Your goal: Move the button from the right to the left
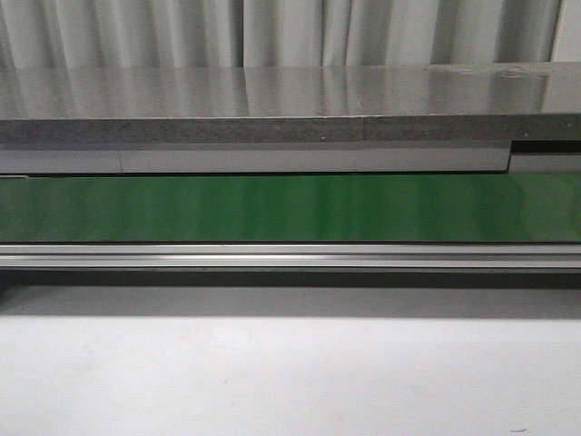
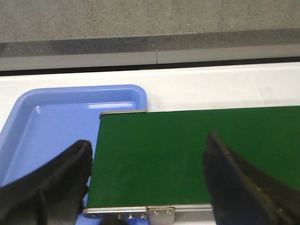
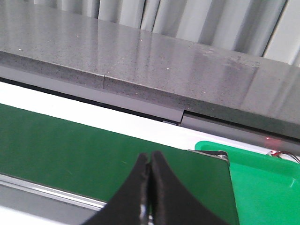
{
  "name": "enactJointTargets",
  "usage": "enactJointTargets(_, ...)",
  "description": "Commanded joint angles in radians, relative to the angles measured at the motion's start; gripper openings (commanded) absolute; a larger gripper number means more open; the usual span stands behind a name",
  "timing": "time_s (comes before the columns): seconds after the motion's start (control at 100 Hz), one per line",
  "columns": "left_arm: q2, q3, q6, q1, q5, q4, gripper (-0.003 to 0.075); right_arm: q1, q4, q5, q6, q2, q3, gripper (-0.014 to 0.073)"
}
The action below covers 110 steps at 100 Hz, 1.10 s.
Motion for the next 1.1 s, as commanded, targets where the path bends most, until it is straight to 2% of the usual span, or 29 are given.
enactJointTargets(0.0,-0.098,0.033,-0.012,-0.009,-0.087,-0.014,0.0475,-0.001,0.012,-0.079,-0.007,0.008,-0.026,-0.0068)
enactJointTargets(0.2,-0.292,0.147,-0.012,-0.009,-0.088,-0.035,0.0471,-0.001,0.012,-0.079,-0.007,0.008,-0.026,-0.0068)
enactJointTargets(0.34,-0.387,0.197,-0.012,-0.009,-0.086,-0.061,0.0405,-0.001,0.012,-0.079,-0.007,0.008,-0.026,-0.0068)
enactJointTargets(0.48,-0.43,0.216,-0.012,-0.009,-0.067,-0.061,0.0251,-0.001,0.012,-0.079,-0.007,0.008,-0.026,-0.0068)
enactJointTargets(0.65,-0.432,0.216,-0.012,-0.009,-0.064,-0.061,0.0004,-0.001,0.012,-0.079,-0.007,0.008,-0.026,-0.0068)
enactJointTargets(1.09,-0.432,0.216,-0.012,-0.009,-0.064,-0.061,0.0005,-0.001,0.012,-0.079,-0.007,0.008,-0.026,-0.0068)
